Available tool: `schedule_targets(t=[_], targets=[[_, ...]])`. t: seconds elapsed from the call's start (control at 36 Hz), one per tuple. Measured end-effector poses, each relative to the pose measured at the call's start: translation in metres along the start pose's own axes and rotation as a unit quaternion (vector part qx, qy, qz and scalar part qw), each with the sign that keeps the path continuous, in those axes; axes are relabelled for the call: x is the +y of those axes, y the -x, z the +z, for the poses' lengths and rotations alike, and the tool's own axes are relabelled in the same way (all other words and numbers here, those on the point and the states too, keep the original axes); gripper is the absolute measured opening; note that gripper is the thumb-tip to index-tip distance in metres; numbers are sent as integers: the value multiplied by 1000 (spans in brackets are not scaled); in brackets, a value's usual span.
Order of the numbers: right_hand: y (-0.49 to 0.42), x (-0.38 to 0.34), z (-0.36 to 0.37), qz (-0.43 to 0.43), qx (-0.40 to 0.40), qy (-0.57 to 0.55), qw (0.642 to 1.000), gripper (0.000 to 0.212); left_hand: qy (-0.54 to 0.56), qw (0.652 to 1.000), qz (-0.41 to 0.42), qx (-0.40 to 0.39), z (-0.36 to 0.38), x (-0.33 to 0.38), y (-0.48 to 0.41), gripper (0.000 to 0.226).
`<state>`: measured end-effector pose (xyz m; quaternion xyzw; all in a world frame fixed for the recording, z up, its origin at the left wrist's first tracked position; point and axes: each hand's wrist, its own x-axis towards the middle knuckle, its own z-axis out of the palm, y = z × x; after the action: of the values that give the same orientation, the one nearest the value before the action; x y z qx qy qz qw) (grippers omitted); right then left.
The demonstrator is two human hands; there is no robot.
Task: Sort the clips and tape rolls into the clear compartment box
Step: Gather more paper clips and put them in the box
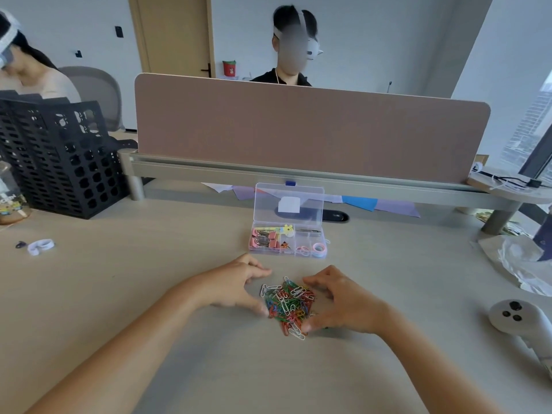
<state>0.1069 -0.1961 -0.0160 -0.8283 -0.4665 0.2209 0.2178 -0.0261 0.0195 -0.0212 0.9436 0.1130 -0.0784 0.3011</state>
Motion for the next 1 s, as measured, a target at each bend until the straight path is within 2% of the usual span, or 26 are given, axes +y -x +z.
schedule_targets(t=[0.06, 0.17, 0.31, 0.39, 0.61, 0.83, 1.0], targets=[[0, -5, 2, -10, 2, 14, 1000, 95, 4, 1000, 0, -5, 4, 3, -2, 102], [-5, -14, 9, -11, 41, 35, 998, 87, 4, 1000, 18, 17, 14, 14, -8, 104], [-14, -17, 6, -9, 82, 52, 995, 59, -11, 998, 30, 53, 12, 26, -16, 80], [-18, -17, 4, 7, 91, 30, 995, 50, -12, 997, 30, 63, 8, 33, -19, 61], [-28, -22, 0, 23, 102, 47, 993, 23, -20, 995, 16, 92, 7, 39, -28, 31], [-34, -19, -8, 30, 96, 75, 992, 15, -58, 989, 20, 136, 2, 40, -31, 17], [-35, -17, -11, 31, 99, 75, 992, 14, -67, 989, 35, 129, 2, 34, -32, 14]])
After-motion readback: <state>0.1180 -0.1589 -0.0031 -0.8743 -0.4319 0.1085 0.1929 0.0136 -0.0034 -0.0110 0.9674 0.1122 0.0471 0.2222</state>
